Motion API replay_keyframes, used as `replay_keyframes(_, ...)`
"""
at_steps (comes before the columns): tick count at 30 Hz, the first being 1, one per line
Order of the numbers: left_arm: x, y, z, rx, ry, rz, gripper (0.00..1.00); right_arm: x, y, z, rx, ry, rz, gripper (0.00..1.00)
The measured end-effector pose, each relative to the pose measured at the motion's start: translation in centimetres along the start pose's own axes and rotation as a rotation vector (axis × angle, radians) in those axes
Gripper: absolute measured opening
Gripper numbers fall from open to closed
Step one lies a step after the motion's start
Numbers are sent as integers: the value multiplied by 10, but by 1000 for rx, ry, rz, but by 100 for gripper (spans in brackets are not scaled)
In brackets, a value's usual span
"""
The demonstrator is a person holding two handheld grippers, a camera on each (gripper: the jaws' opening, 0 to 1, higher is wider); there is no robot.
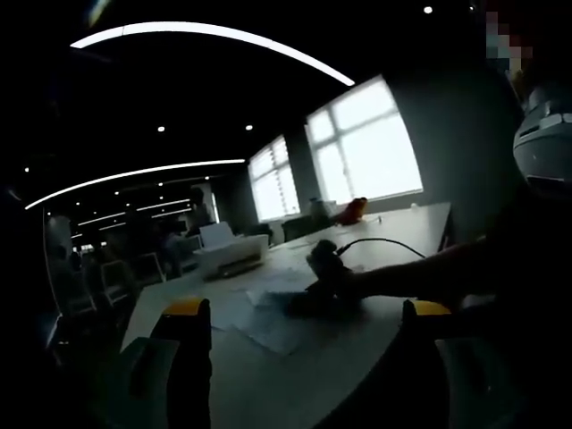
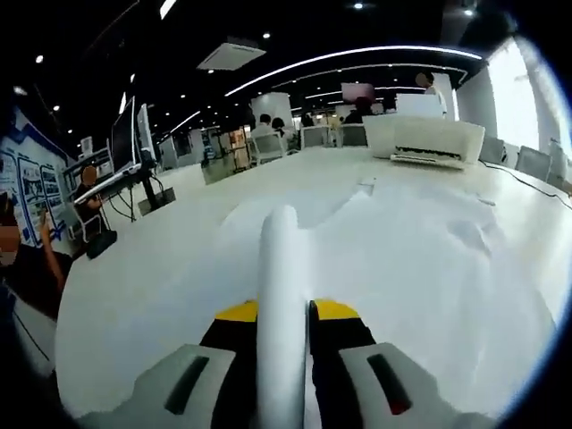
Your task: Organize the stack of printing papers by aligning and flattening the scattered papers on the table
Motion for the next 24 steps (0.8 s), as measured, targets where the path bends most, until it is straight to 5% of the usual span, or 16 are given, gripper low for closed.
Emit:
replay_keyframes(6, 4, 0, 2, -1, 6, -5, 91, 0, -1, 1, 30, 32, -9, 12)
replay_keyframes(11, 4, 0, 3, 2, 2, -6, 90, 1, -3, 7, 92, 53, -22, 21)
replay_keyframes(15, 4, 0, 0, -4, 3, -10, 90, -2, -2, 7, 104, -97, -27, 19)
replay_keyframes(21, 2, 0, 0, -4, 2, -5, 89, -3, -4, 4, 105, -110, -18, 16)
replay_keyframes(24, 4, -1, 1, -4, 3, -8, 89, -2, -8, 2, 124, 22, -31, 15)
Point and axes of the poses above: the point that each gripper's makers call its tool centre point, and the gripper's own axes: y roughly forward along the fingers, z roughly to its left, x roughly out of its top, the point moved 1 cm from there along -y, roughly backward along the fingers, and after that the axes turned 8 degrees about -y, right-handed, at the moved point
